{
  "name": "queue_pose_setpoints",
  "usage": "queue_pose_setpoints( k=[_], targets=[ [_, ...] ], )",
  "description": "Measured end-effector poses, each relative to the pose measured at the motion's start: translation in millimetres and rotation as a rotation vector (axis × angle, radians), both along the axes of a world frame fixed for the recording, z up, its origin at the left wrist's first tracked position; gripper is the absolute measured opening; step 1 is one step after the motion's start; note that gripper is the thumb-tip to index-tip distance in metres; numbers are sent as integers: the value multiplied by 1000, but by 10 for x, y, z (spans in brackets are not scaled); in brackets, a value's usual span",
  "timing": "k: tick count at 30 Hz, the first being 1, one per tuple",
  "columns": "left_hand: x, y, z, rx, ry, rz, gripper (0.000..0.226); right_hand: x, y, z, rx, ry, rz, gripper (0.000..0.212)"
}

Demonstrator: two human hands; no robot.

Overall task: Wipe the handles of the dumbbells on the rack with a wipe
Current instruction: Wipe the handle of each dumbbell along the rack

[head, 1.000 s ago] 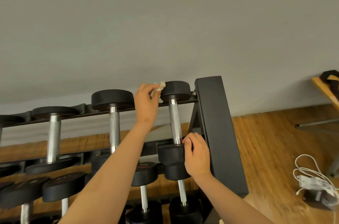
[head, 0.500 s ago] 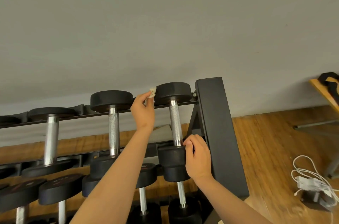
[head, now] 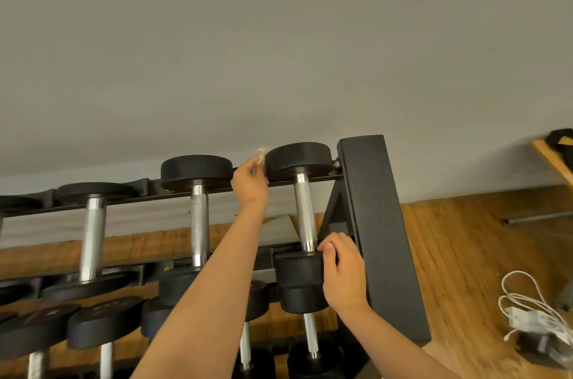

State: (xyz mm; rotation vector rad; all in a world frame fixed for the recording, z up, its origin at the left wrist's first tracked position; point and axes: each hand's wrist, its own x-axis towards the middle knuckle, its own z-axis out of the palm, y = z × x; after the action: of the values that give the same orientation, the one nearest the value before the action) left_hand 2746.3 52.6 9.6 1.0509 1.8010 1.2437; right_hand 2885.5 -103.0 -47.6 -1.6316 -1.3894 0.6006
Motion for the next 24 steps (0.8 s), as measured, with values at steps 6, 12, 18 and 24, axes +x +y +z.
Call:
queue_pose_setpoints(
  k=[6, 12, 18, 24],
  targets=[
    [15, 7, -144, -81, 24, -3, 26, -4, 2, 1, -1, 1, -4, 34],
    [-60, 86, -155, -108, -23, 29, 20, -8, 3, 0, 3, 4, -7, 35],
    [-16, 87, -180, -73, 102, 18, 19, -4, -1, -1, -10, 1, -11, 34],
    [-43, 69, -204, -115, -3, -24, 20, -7, 3, -1, -8, 0, -10, 36]
  ],
)
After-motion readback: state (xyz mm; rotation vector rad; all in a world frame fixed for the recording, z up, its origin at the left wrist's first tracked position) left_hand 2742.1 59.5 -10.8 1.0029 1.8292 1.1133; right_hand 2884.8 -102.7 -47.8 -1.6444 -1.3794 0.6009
